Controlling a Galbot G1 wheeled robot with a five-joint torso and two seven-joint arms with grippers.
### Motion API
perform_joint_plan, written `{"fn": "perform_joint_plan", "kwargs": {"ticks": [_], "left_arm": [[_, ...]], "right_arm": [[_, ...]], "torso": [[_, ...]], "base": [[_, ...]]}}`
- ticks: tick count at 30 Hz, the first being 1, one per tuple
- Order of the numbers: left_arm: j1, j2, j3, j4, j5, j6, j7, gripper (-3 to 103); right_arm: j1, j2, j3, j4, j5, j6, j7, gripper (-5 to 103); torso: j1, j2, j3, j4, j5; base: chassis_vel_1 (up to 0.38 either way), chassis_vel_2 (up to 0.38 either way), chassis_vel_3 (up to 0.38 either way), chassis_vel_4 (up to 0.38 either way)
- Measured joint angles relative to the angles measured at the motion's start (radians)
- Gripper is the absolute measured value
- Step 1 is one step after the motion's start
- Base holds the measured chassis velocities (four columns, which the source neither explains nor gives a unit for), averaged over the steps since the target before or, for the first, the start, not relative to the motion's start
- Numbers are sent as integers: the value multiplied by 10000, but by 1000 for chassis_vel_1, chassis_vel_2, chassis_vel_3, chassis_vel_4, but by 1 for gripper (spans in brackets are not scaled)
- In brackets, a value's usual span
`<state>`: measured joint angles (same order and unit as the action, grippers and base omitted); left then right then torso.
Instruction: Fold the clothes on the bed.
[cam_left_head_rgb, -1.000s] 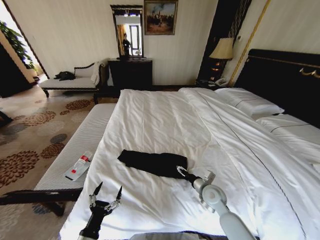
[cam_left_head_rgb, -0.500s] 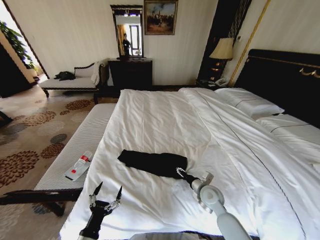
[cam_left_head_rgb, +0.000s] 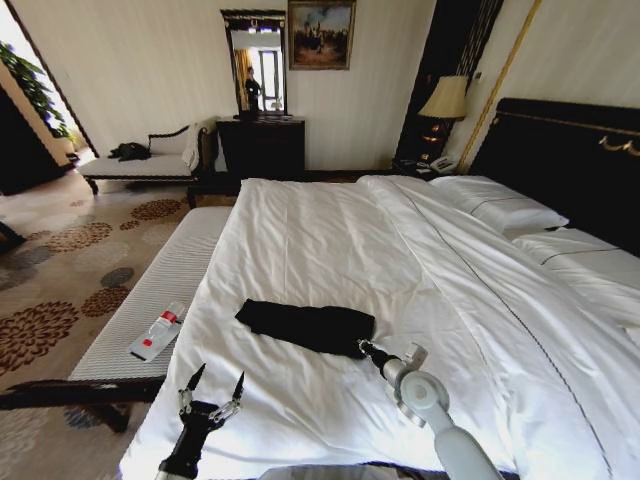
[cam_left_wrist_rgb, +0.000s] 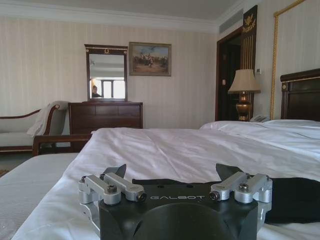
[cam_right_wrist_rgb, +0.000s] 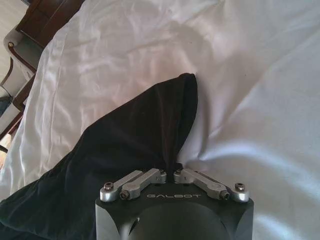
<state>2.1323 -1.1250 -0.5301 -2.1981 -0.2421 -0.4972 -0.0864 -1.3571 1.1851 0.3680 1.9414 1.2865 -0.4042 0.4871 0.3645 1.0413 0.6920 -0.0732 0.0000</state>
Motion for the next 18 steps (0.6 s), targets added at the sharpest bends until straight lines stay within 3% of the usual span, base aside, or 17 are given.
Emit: {"fn": "perform_joint_plan", "kwargs": {"ticks": [12, 18], "left_arm": [[0, 0, 0, 0, 0, 0, 0, 100], [0, 0, 0, 0, 0, 0, 0, 100]], "right_arm": [[-90, 179, 134, 177, -199, -1, -196, 1], [-344, 185, 394, 547, -920, -5, -418, 1]], "torso": [[0, 0, 0, 0, 0], [2, 0, 0, 1, 1]], "base": [[0, 0, 0, 0], [0, 0, 0, 0]]}}
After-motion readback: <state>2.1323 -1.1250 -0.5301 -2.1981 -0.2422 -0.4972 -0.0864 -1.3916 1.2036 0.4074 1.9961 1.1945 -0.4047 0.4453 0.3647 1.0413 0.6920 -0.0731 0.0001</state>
